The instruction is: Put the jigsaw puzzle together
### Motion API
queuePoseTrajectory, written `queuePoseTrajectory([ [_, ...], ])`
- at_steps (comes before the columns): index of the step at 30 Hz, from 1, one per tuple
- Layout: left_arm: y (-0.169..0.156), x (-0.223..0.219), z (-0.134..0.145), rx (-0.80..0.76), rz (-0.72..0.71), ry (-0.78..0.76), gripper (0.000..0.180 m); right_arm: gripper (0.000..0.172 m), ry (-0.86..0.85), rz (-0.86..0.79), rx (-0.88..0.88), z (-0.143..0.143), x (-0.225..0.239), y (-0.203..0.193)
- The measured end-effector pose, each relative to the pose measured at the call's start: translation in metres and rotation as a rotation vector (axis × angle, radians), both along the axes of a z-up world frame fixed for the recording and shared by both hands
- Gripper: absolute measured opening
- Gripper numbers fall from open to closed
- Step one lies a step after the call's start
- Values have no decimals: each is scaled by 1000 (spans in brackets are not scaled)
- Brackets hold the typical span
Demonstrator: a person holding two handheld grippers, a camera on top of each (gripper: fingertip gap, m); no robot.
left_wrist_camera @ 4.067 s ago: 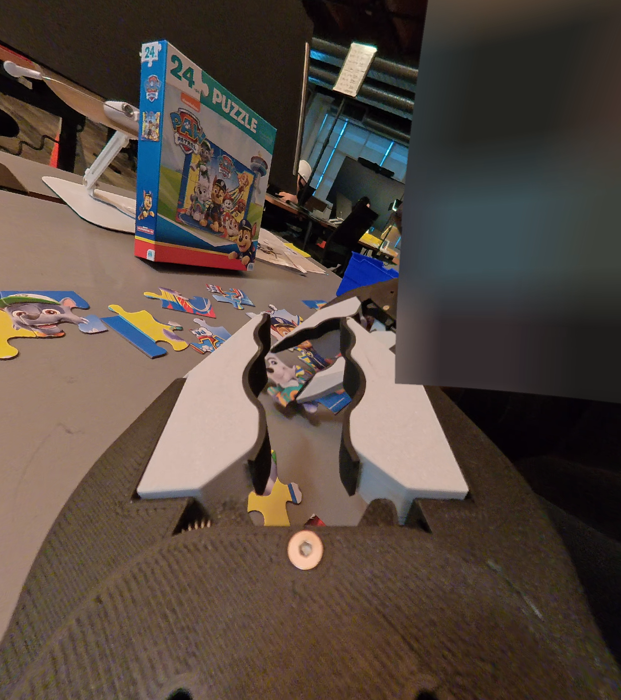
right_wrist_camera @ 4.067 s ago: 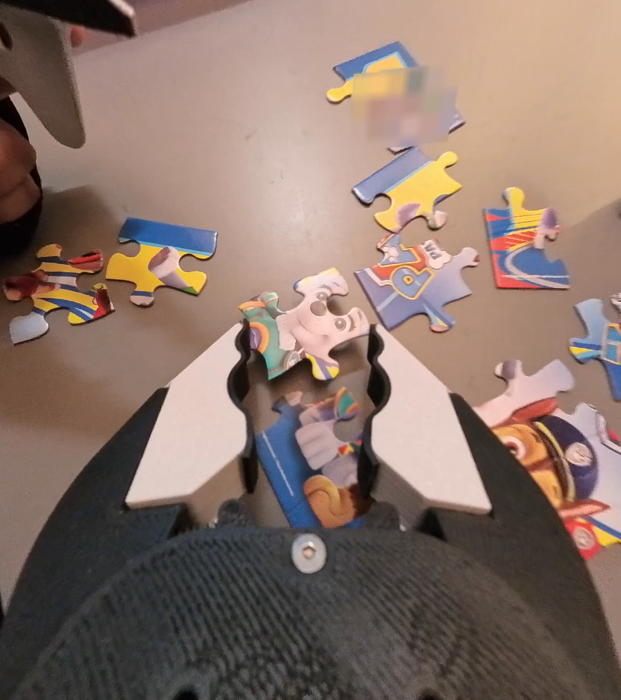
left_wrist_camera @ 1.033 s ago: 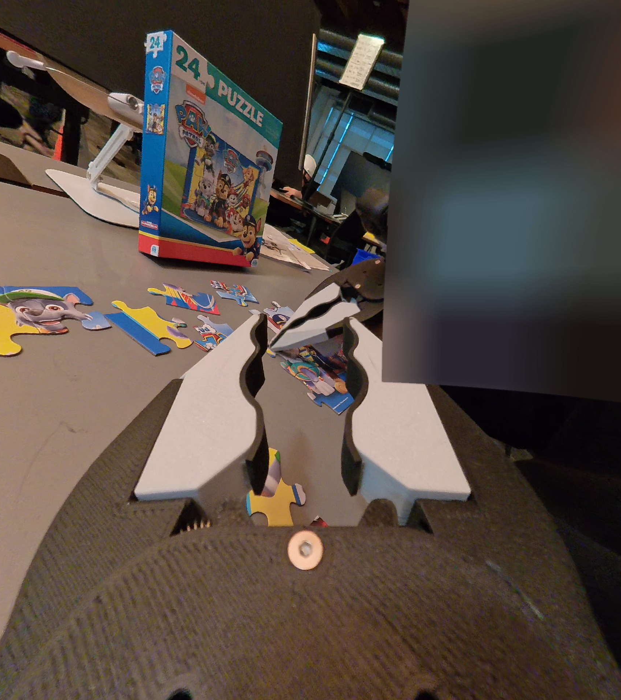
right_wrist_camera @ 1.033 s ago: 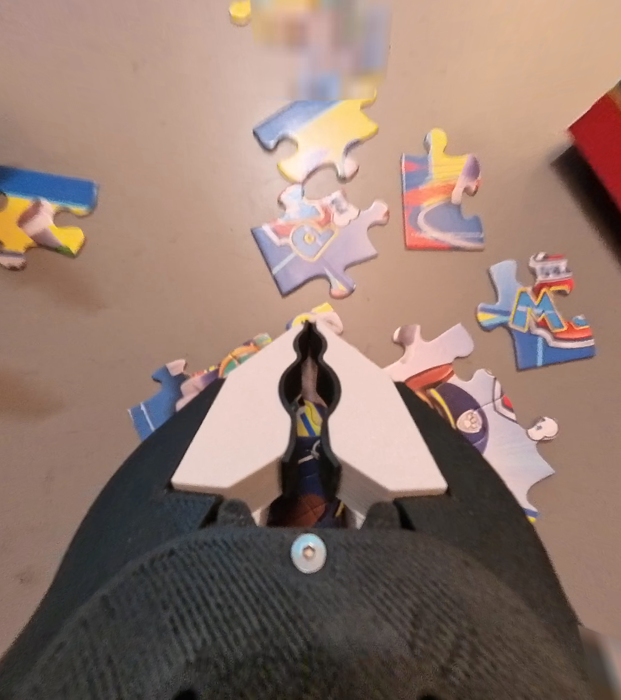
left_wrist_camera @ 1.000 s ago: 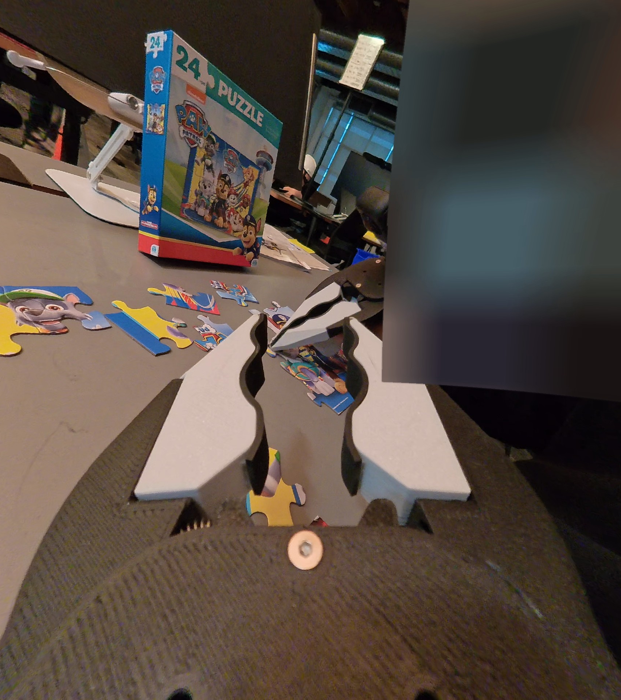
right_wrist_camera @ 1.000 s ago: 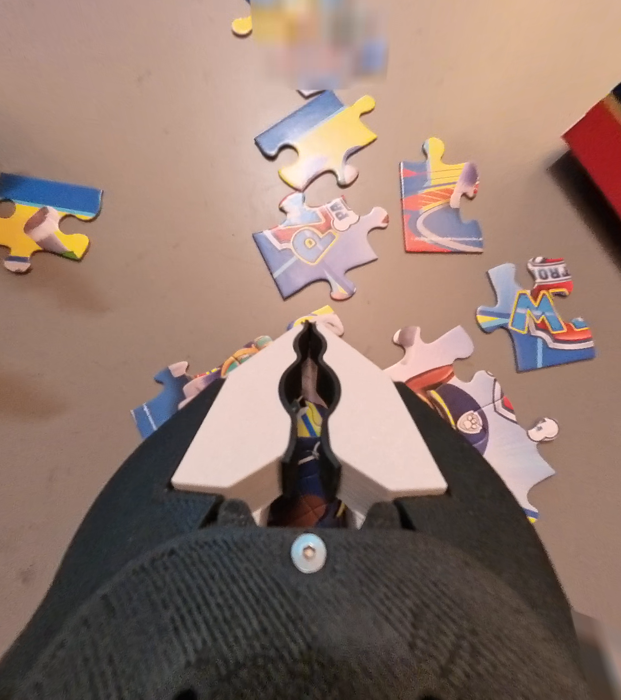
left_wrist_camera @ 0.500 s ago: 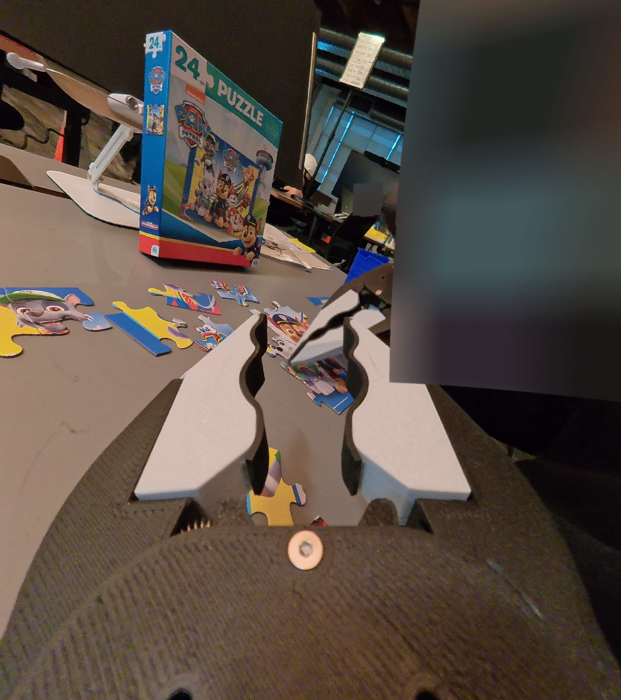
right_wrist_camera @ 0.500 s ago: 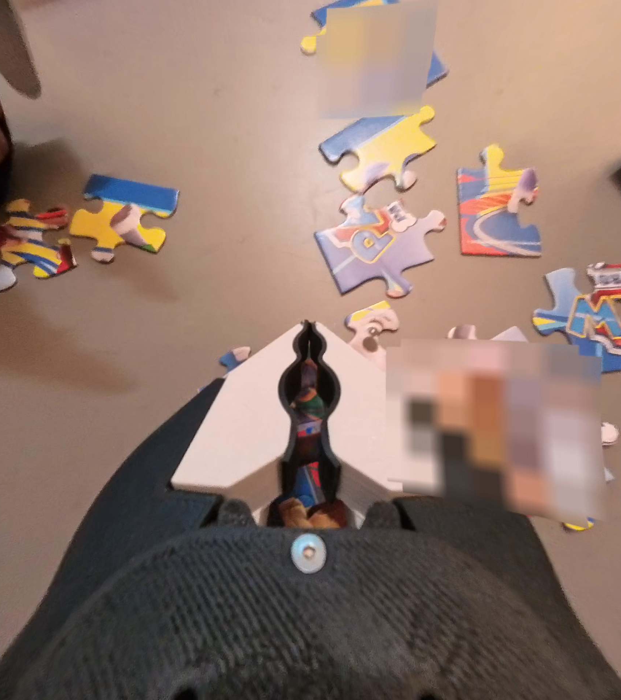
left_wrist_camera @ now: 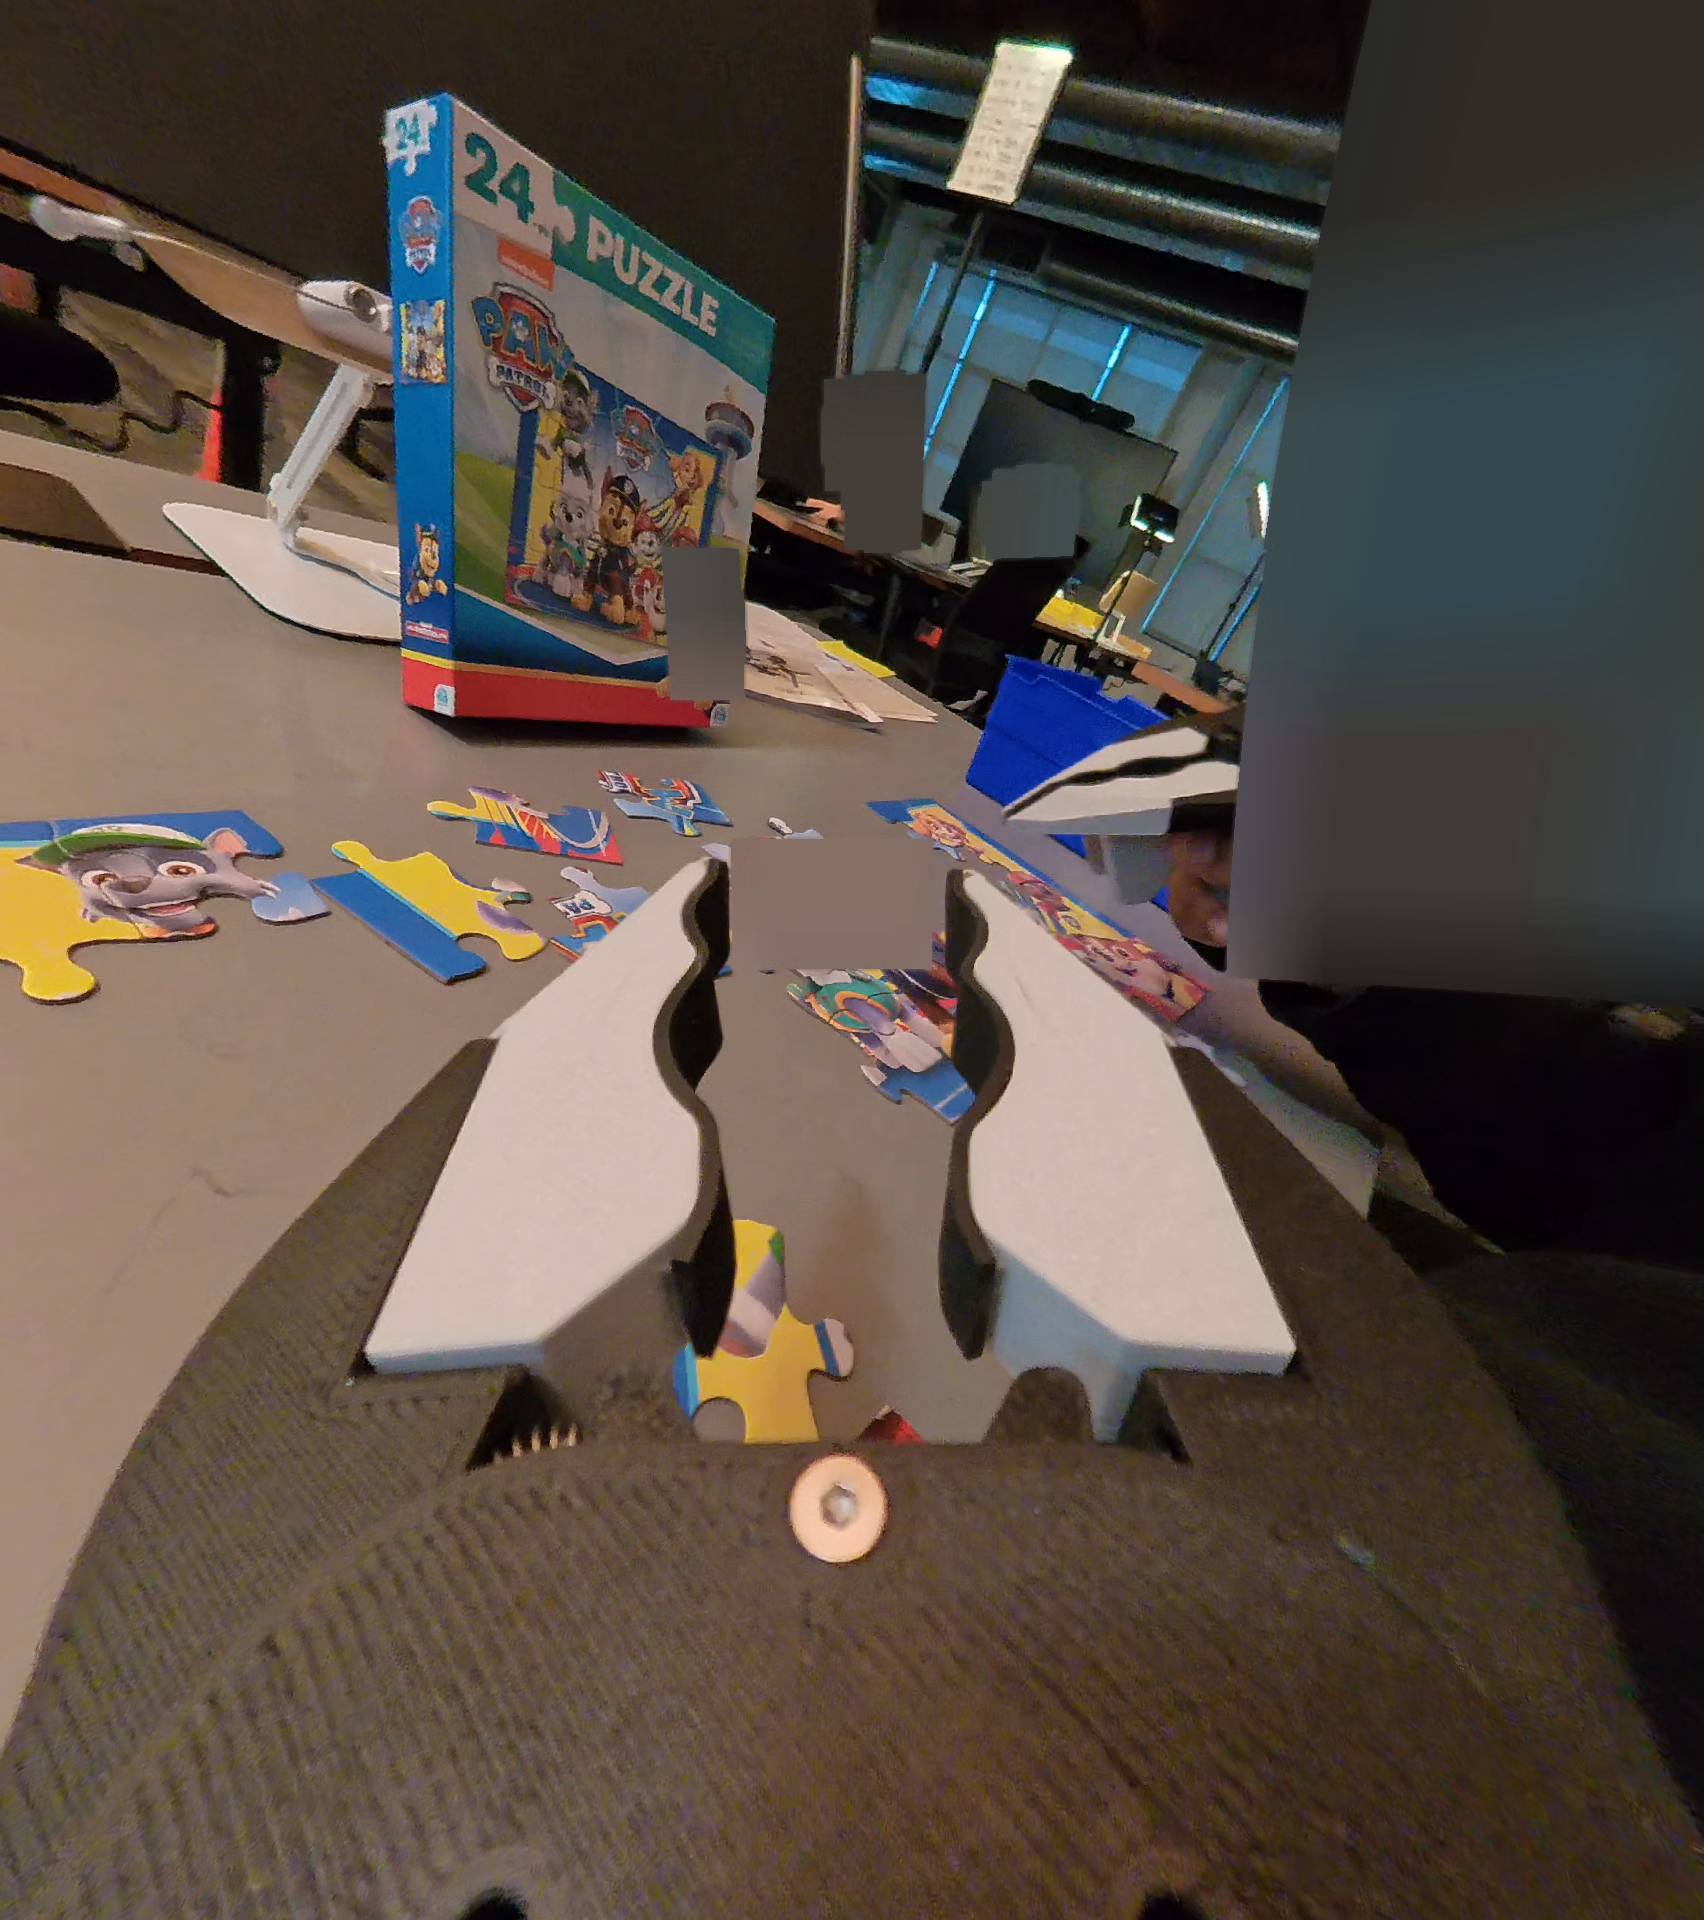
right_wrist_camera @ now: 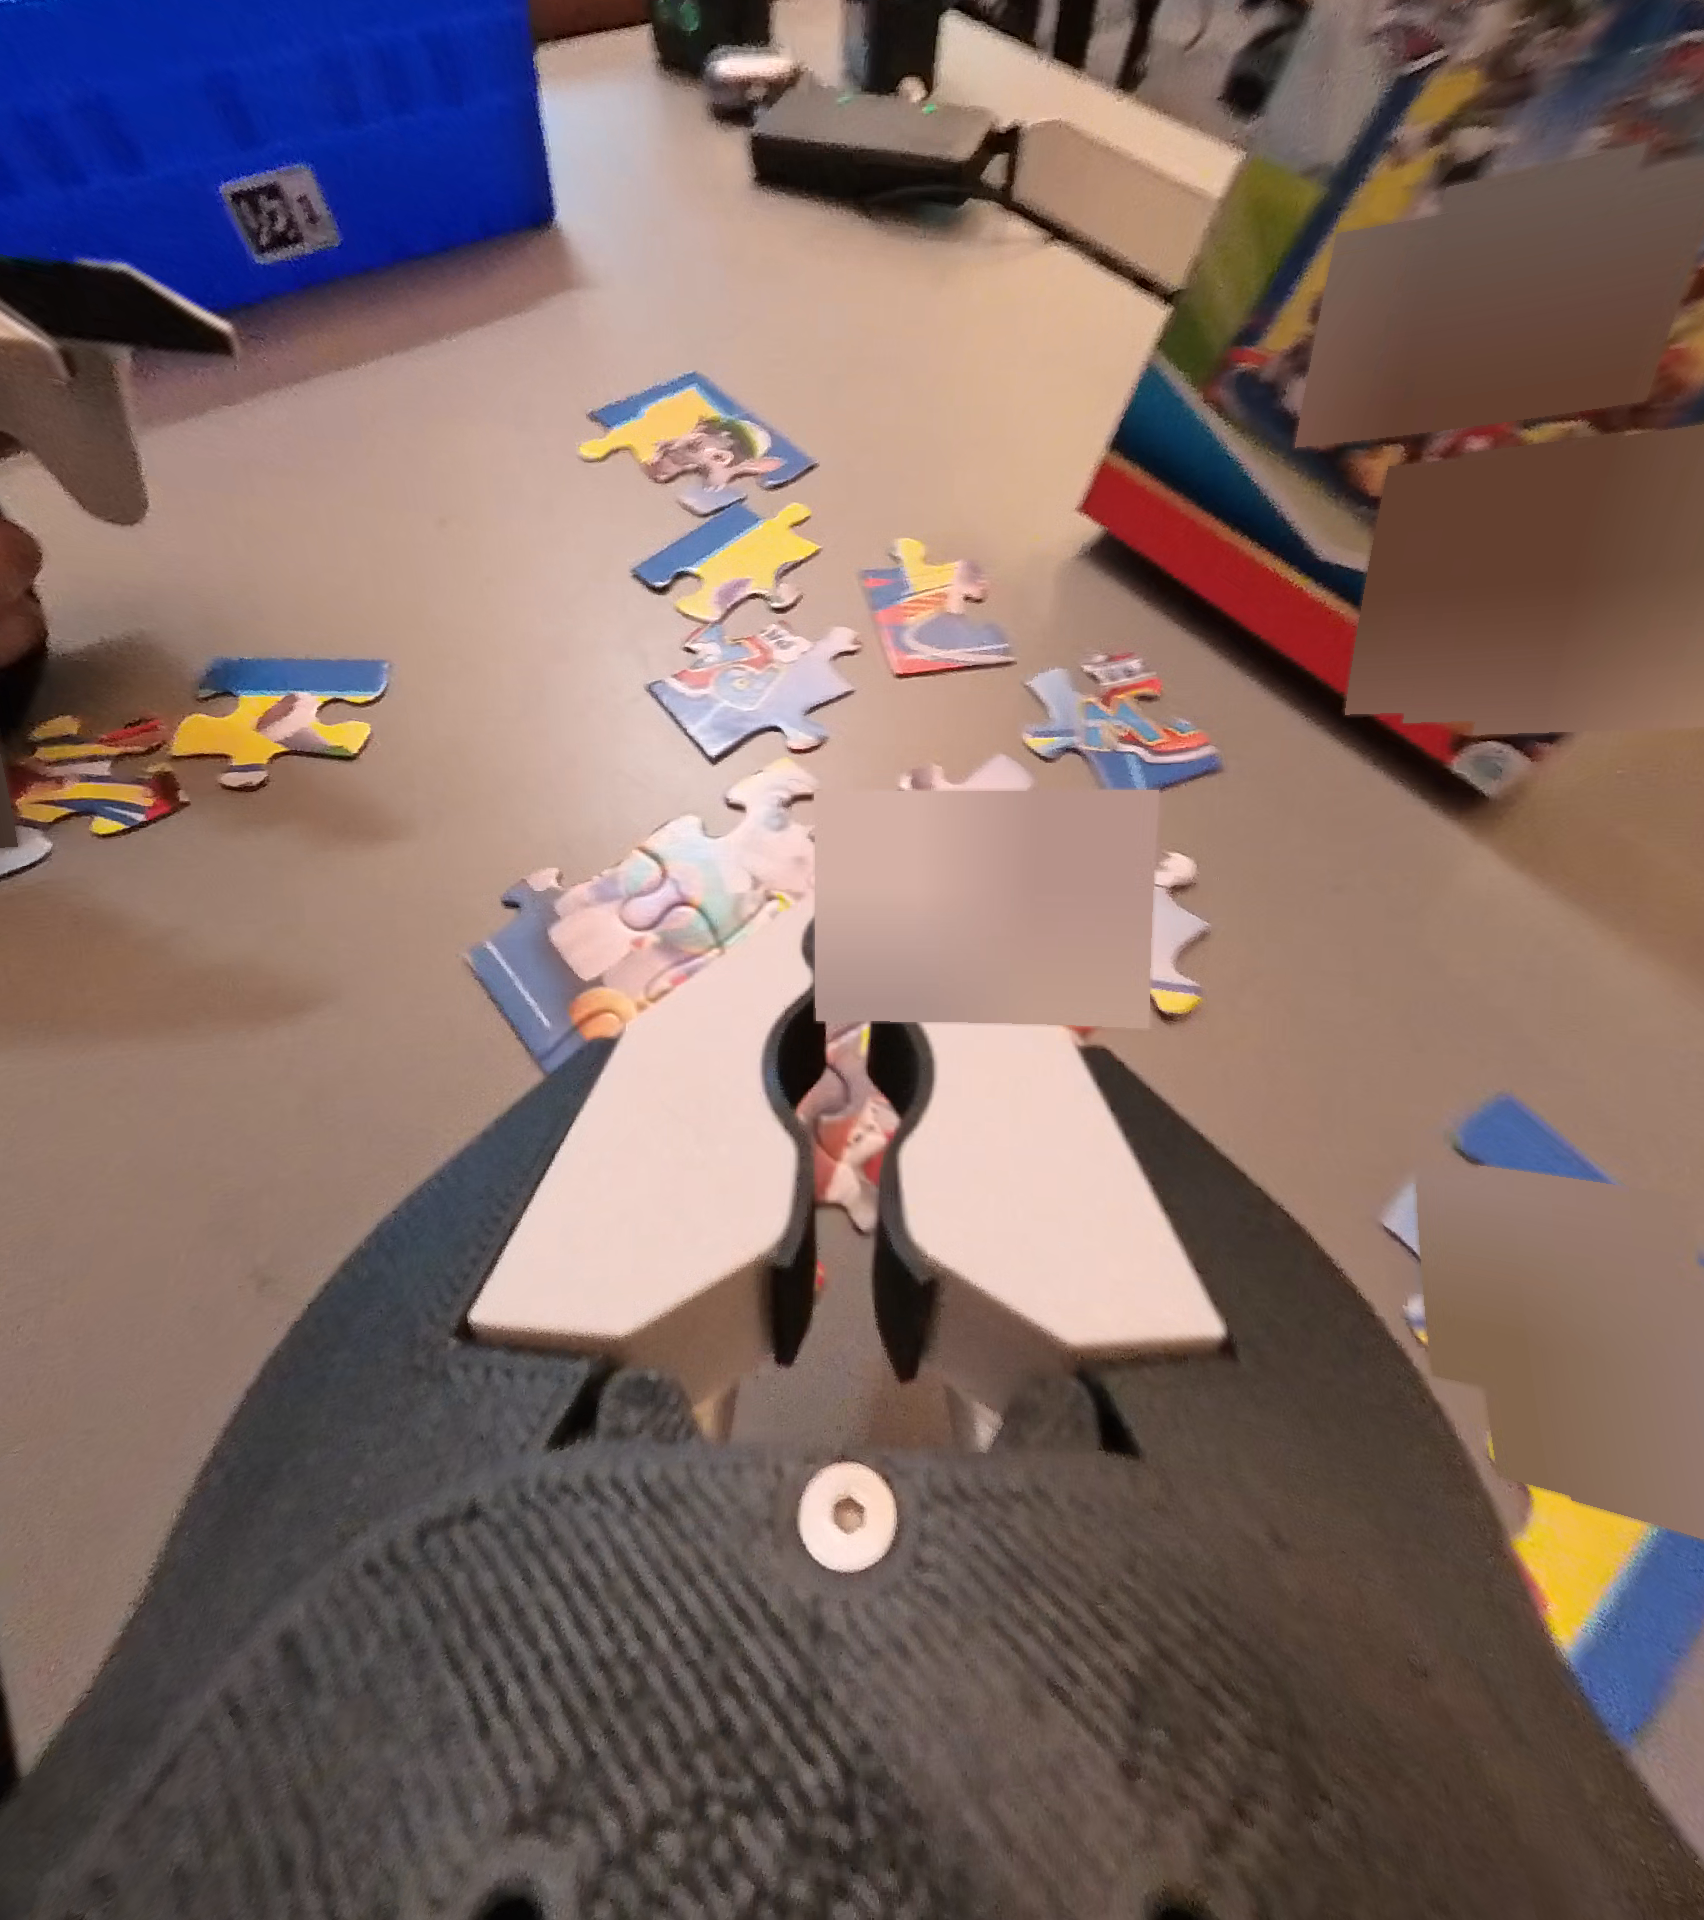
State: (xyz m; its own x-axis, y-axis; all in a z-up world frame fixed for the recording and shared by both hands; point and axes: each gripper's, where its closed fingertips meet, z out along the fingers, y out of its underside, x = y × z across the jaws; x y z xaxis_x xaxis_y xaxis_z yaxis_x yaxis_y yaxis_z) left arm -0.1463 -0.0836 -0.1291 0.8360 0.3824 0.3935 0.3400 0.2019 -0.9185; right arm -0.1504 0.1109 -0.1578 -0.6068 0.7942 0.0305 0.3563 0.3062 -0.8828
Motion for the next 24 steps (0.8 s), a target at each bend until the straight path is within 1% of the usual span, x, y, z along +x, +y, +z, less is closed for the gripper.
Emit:
queuePoseTrajectory([
  [4,-4,-4,5,8,40,16,40,0,144,-120,-34,6,2,35],
  [7,1,-4,12,-11,51,23,44,0,205,-172,-70,7,7,54],
  [10,13,-13,12,-124,97,53,45,0,190,-172,-136,5,18,63],
  [12,19,-26,7,-198,126,42,46,0,189,-163,-231,8,22,64],
  [13,24,-30,6,-208,111,25,47,0,191,-145,-278,12,24,63],
  [15,36,-40,5,-238,75,-32,51,0,222,-138,-315,21,26,68],
  [16,42,-47,-1,-291,69,-68,54,0,238,-141,-317,23,27,71],
  [17,46,-55,-12,-379,78,-109,59,0,242,-142,-319,23,28,74],
  [19,45,-73,-48,-647,109,-190,73,0,226,-133,-345,22,31,77],
  [20,43,-83,-62,-775,130,-194,77,0,221,-125,-371,23,32,78],
  [21,42,-93,-71,-862,168,-174,77,0,220,-120,-396,25,33,78],
  [22,45,-100,-74,-906,185,-139,77,0,221,-120,-413,27,33,80],
  [24,62,-105,-74,-892,166,-78,78,0,224,-126,-435,28,33,83],
])
